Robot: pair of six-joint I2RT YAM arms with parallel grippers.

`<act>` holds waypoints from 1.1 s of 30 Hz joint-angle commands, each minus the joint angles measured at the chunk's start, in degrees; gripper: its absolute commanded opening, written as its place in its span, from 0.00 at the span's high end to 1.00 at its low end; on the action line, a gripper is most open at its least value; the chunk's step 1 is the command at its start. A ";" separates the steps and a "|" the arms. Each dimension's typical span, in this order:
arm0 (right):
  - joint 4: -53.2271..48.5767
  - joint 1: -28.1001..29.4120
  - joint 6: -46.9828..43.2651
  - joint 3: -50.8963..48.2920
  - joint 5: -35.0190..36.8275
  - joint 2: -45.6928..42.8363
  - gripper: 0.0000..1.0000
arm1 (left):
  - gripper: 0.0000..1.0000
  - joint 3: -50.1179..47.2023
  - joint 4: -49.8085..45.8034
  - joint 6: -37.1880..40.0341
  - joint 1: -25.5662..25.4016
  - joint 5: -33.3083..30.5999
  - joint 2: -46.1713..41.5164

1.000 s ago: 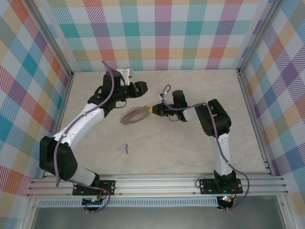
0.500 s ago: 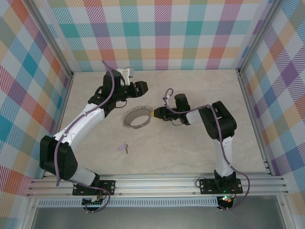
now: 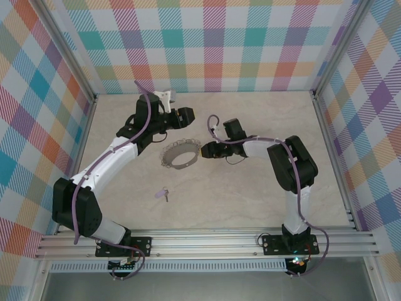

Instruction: Put the keys on the keyring

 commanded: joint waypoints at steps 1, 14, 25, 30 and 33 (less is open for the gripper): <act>-4.78 0.62 -5.07 2.65 1.05 1.08 0.61 | 0.41 -0.32 1.27 0.04 0.71 0.08 -0.28; -6.06 1.44 -5.57 8.19 1.83 5.87 0.62 | 0.41 -0.30 1.46 -0.02 0.71 0.07 -0.02; -6.77 1.83 -6.01 10.15 1.16 7.42 0.67 | 0.41 -0.03 1.83 -0.07 0.75 0.26 0.67; -6.69 1.94 -6.01 10.53 1.00 8.00 0.68 | 0.41 0.02 1.79 -0.15 0.70 0.40 0.91; -6.68 1.96 -6.01 10.78 1.09 8.39 0.70 | 0.41 -0.10 1.90 -0.18 0.70 0.38 0.97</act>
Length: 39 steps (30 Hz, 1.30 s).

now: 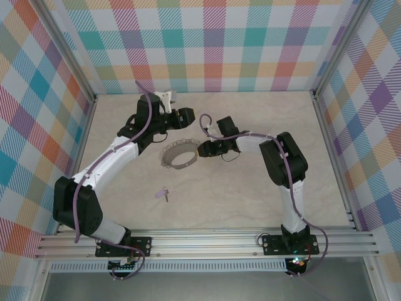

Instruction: Put the keys on the keyring

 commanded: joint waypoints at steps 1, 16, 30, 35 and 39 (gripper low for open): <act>-0.81 0.39 -1.57 1.86 -0.71 1.63 0.71 | 0.41 -0.08 1.84 -0.12 0.71 0.32 0.26; -1.34 0.39 -2.28 2.26 0.58 2.00 0.64 | 0.40 0.05 1.95 0.02 0.70 0.32 0.71; -2.92 1.07 -6.74 1.08 4.15 0.08 0.58 | 0.41 -0.05 2.10 0.02 0.70 0.45 1.71; -3.77 2.18 -11.28 0.83 8.81 -0.29 0.55 | 0.41 -0.03 2.18 -0.07 0.75 0.49 1.76; -4.32 3.28 -14.14 1.16 13.28 -0.21 0.55 | 0.40 0.04 2.38 -0.33 0.71 0.58 1.99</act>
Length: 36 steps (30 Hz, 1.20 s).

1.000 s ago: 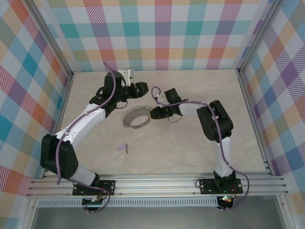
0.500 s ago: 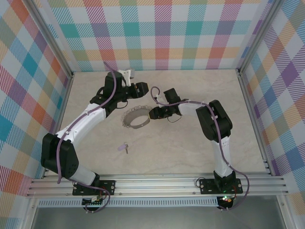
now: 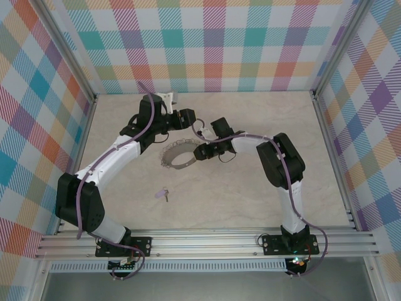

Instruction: Put the keys on the keyring

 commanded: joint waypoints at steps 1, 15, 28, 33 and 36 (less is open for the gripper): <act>-1.48 0.83 -5.25 -0.48 7.03 -0.45 0.56 | 0.41 0.05 2.13 -0.42 0.77 0.65 0.30; -2.33 1.27 -7.38 0.83 13.39 -0.98 0.55 | 0.41 0.05 3.22 -1.55 0.70 1.25 0.72; -3.44 1.28 -8.34 1.90 13.57 -0.58 0.73 | 0.41 0.04 3.17 -1.47 0.74 1.35 0.61; -2.92 1.26 -8.34 1.38 11.54 -1.10 0.77 | 0.41 0.00 3.15 -1.56 0.70 1.24 0.56; -2.26 1.28 -8.34 0.96 9.22 -1.50 0.75 | 0.41 -0.04 3.13 -1.43 0.70 1.26 0.62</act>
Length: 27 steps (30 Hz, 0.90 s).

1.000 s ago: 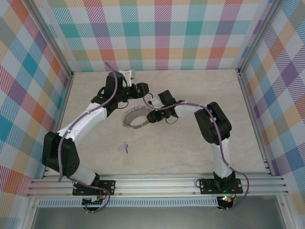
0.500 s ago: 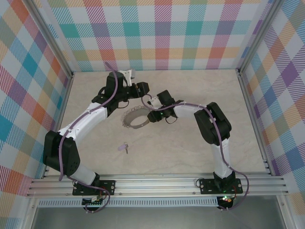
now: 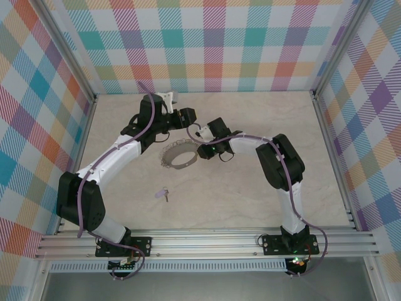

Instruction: Put the keys on the keyring

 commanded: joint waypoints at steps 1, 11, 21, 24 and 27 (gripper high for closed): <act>-0.11 -0.27 -1.24 -0.09 -3.80 -0.75 0.73 | 0.41 0.04 1.77 -0.14 0.70 1.22 0.09; 0.11 -0.53 -0.46 0.95 -7.49 0.07 0.74 | 0.41 -0.11 1.77 0.10 0.75 1.22 -0.07; 0.87 -1.58 0.87 0.78 -8.89 0.26 0.87 | 0.41 -0.04 1.80 0.19 0.70 1.13 0.17; 0.86 -1.68 0.94 0.77 -9.47 0.27 0.93 | 0.41 -0.04 1.92 0.17 0.71 1.14 0.25; 0.86 -1.76 0.93 0.78 -9.99 0.20 0.99 | 0.41 -0.03 1.93 0.06 0.71 1.13 0.37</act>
